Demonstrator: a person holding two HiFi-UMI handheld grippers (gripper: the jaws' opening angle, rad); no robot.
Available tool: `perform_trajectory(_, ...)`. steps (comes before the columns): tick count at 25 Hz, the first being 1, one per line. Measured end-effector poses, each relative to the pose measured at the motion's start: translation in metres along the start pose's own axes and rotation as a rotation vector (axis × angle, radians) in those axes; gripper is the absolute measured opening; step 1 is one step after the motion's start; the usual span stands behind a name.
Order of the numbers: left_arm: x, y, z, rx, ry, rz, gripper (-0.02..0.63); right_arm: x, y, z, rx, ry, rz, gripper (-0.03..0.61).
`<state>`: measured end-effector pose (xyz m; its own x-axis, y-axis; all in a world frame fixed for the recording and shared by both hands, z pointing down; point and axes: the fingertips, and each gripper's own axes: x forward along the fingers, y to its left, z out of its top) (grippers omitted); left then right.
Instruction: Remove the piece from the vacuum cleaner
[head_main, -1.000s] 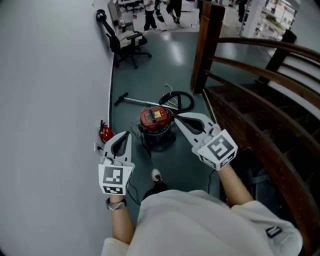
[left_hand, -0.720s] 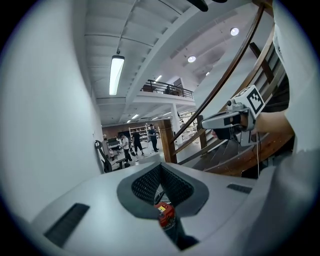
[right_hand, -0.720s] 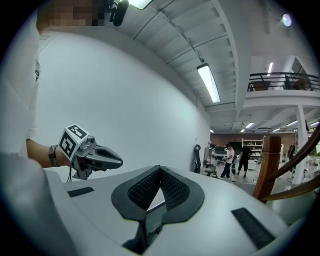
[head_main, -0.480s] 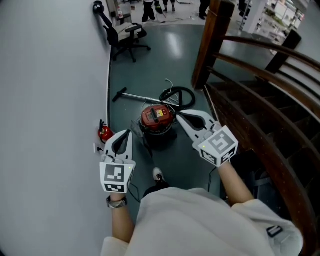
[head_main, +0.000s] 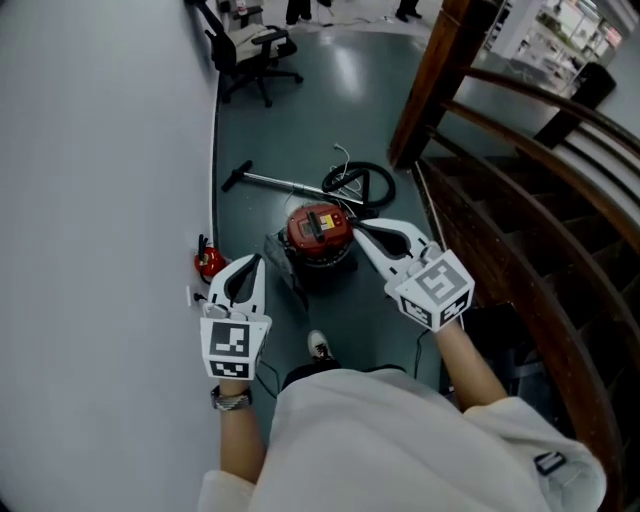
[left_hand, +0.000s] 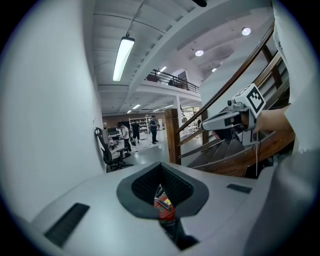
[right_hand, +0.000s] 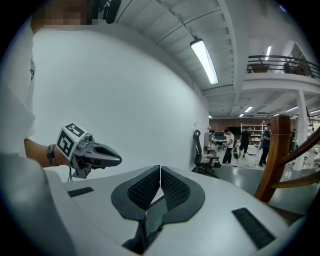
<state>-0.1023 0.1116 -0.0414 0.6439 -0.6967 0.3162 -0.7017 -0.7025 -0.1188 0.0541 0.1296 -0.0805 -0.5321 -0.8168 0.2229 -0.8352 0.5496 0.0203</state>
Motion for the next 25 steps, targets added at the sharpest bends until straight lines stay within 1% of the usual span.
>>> perform_trajectory(5, 0.021, 0.034, -0.028, -0.038, 0.044, 0.013, -0.002, 0.032, -0.013, -0.015, 0.019, 0.050, -0.022, 0.029)
perform_trajectory(8, 0.035, 0.049, -0.039, -0.048, 0.062, 0.022, -0.002, 0.046, -0.021, -0.030, 0.056, 0.073, -0.029, 0.030)
perform_trajectory(12, 0.053, 0.054, -0.050, -0.050, 0.073, 0.010, -0.002, 0.059, -0.031, -0.049, 0.084, 0.109, -0.022, 0.029)
perform_trajectory(15, 0.070, 0.059, -0.067, -0.056, 0.092, 0.007, -0.002, 0.074, -0.039, -0.066, 0.084, 0.133, -0.019, 0.029)
perform_trajectory(18, 0.093, 0.067, -0.087, -0.074, 0.109, 0.018, -0.002, 0.091, -0.046, -0.086, 0.099, 0.165, 0.006, 0.029)
perform_trajectory(21, 0.112, 0.071, -0.098, -0.101, 0.113, 0.034, -0.002, 0.106, -0.056, -0.104, 0.109, 0.204, 0.036, 0.029)
perform_trajectory(25, 0.133, 0.075, -0.111, -0.122, 0.118, 0.045, -0.002, 0.123, -0.074, -0.121, 0.131, 0.220, 0.044, 0.029)
